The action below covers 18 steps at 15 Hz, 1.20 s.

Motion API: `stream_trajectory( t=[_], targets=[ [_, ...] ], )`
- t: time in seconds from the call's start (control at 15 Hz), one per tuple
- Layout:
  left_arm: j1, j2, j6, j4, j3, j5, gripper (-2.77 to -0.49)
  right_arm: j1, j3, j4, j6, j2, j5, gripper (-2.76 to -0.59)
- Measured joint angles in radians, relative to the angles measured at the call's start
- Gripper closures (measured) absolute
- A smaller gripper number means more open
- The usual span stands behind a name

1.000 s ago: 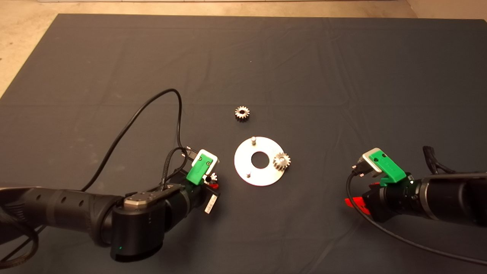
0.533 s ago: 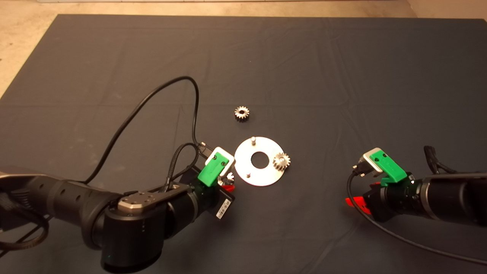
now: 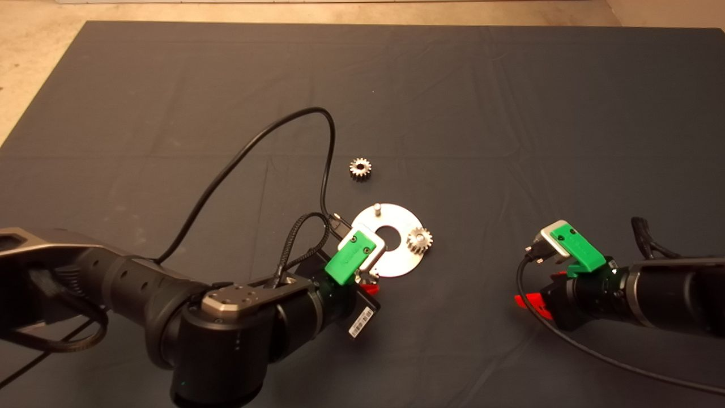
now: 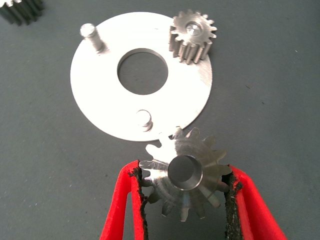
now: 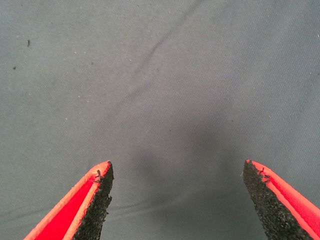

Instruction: Install three planetary gears onto the carrier pins

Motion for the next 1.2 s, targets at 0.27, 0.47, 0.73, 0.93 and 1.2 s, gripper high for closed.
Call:
stream_trajectory(
  t=[0.27,0.47,0.73,0.93,1.2],
  targets=[
    [-0.003,0.026,0.019,-0.003,-0.037,0.000,-0.62,0.000,0.000,0.000,0.000,-0.001,-0.001,-1.92],
    [-0.002,0.030,0.038,-0.007,-0.069,0.003,-0.62,0.000,0.000,0.000,0.000,-0.001,0.000,-1.92],
    [-0.002,0.038,0.058,-0.007,-0.097,0.002,-0.62,-0.001,0.000,0.000,-0.001,-0.012,-0.001,-1.92],
    [-0.002,0.038,0.062,-0.007,-0.110,0.003,-0.62,-0.001,0.000,0.000,-0.002,-0.014,0.000,-1.92],
    [-0.002,0.039,0.066,-0.007,-0.125,0.003,-0.61,-0.001,0.000,0.000,-0.004,-0.018,-0.001,-1.92]
  ],
)
